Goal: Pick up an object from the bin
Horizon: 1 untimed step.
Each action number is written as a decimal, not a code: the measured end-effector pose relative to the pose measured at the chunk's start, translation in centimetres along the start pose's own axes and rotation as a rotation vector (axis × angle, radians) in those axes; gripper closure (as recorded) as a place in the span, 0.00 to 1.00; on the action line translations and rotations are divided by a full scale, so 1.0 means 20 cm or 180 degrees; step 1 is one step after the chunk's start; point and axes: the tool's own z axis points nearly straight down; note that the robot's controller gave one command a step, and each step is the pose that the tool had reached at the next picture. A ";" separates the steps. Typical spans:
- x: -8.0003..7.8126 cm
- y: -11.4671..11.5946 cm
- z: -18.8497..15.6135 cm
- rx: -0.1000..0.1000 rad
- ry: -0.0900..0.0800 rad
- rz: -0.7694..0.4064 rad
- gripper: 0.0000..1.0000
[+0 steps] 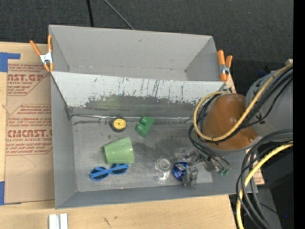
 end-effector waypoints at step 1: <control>-0.13 0.00 -0.98 0.0006 -0.0013 -0.0154 1.00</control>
Offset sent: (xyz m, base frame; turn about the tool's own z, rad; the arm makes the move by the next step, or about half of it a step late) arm 0.0212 0.0062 0.1922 -0.0482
